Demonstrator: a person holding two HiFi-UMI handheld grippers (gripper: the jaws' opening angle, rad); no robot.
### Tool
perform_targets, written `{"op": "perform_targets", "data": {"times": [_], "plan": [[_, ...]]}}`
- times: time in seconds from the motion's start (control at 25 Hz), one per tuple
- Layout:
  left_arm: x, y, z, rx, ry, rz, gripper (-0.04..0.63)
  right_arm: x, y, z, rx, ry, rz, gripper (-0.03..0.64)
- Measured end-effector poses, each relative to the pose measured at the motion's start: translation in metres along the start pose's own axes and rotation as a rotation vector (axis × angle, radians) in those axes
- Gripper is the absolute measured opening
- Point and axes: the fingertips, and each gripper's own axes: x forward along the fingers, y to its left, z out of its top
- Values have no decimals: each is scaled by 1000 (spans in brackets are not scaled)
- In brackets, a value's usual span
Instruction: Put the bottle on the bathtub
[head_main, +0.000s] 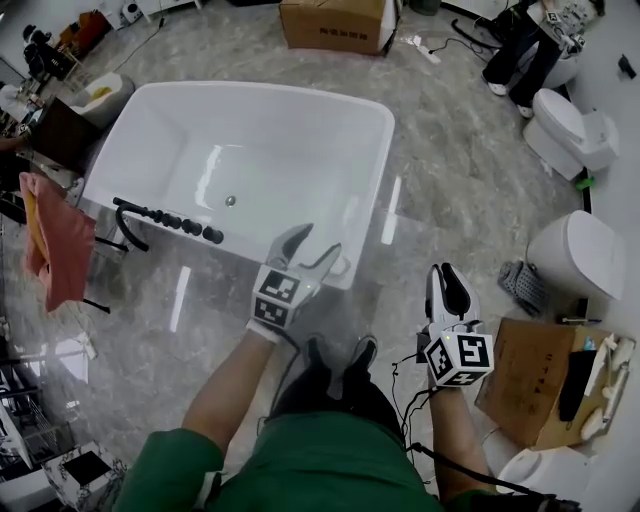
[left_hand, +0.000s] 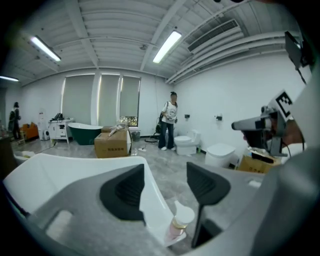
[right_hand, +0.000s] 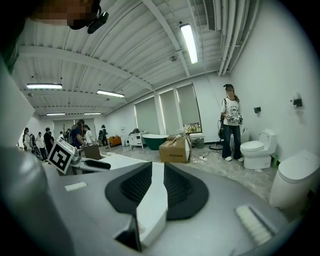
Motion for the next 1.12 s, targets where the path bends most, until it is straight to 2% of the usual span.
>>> {"op": "perform_targets", "data": {"times": [0.12,0.2,0.28,0.48,0.88,1.12], "plan": [[-20,10,31,17,-48,70,248,-2,5,20,-19,-33,11,74],[-34,19,54,26,-92,142,186,-2,8,37,-34,-61,20,74],[-48,25,74,25,-130,183,172,-3,13,54,-50,-90,28,74],[-84,29,113,32,-195,251,146,-8,29,95,-77,-158,50,74],[-154,33,178,49,-313,354,143,-22,72,159,-143,-259,109,74],[-182,30,207,73,-370,383,143,-32,83,191,-159,-322,122,74]]}}
